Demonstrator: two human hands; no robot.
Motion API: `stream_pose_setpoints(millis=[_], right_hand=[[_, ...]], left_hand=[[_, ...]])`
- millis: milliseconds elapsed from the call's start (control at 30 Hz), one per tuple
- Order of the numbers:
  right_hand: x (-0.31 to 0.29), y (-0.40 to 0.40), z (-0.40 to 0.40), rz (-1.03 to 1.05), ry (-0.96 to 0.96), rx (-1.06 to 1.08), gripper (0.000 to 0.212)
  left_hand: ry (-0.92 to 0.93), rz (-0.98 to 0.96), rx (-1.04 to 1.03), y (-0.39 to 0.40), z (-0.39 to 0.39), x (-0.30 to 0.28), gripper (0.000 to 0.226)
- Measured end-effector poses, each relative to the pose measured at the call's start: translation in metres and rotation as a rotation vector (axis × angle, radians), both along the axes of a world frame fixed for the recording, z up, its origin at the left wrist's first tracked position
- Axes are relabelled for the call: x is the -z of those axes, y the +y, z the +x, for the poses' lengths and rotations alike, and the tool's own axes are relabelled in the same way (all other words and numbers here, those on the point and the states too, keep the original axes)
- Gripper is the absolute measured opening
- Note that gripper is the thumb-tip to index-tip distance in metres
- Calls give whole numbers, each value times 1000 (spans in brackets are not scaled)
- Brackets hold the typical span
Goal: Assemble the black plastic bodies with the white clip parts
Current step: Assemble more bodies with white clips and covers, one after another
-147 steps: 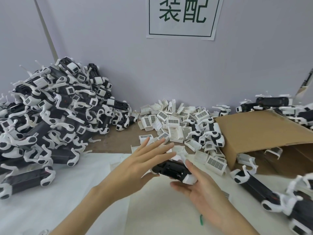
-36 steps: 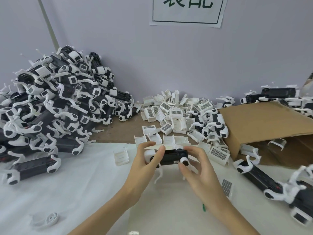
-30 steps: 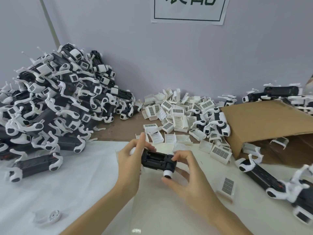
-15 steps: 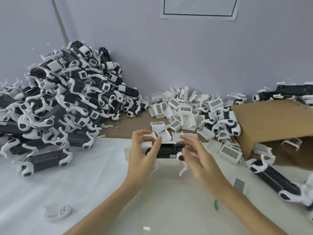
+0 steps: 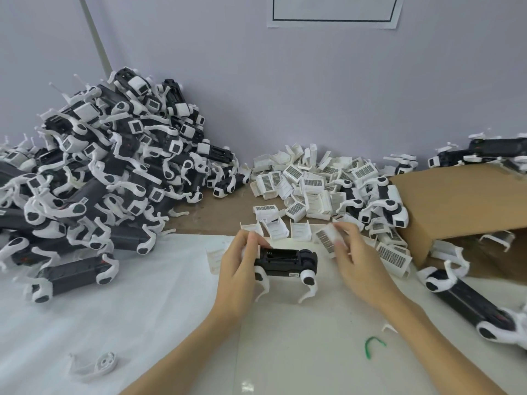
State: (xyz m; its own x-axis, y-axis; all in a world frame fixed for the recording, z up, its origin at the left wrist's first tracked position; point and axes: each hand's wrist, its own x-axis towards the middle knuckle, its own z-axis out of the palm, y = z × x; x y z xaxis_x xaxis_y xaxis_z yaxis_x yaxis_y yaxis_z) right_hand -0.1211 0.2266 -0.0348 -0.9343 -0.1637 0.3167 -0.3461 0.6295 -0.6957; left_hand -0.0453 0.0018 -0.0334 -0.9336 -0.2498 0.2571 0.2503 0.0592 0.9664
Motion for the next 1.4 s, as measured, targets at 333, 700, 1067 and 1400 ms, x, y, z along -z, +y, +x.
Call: stream_pose_setpoints(millis=[333,700,1067,1400], right_hand=[[-29,-19,29,-472,-25,-223,26],[-30,-35,45,-202,52,-166,12],[-23,-39,44,-434,-322,-206,20],[-23,-36,52,-322,-294,-365,26]], left_hand=[[26,-25,7,0,-1,1,42],[5,-97,23,7,1,3,23],[45,-168,48,7,-1,5,34],[23,-127,59,7,0,3,32]])
